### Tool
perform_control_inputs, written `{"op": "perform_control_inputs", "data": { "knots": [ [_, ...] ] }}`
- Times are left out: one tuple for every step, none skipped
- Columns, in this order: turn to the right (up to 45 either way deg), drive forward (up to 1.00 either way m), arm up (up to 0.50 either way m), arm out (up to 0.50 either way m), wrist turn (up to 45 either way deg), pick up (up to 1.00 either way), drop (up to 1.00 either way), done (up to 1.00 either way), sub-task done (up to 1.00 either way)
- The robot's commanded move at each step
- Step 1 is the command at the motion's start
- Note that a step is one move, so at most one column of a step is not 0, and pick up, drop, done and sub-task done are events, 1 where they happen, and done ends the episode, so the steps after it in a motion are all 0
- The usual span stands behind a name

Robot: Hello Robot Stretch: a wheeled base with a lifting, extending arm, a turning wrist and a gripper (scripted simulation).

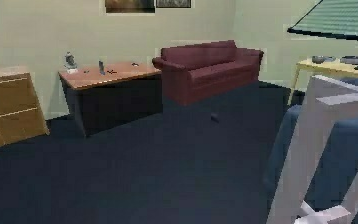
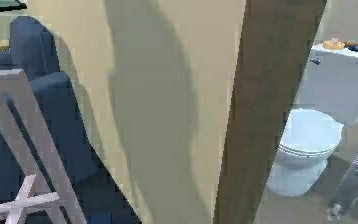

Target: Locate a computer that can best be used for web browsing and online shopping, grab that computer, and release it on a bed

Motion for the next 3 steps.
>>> {"op": "perform_control_inputs", "data": {
  "knots": [
    [0.0,0.95,0.0,0.0,0.0,0.0,0.0,0.0,0.0],
    [39.0,0.0,0.0,0.0,0.0,0.0,0.0,0.0,0.0],
    [3.0,0.0,0.0,0.0,0.0,0.0,0.0,0.0,0.0]
  ]
}}
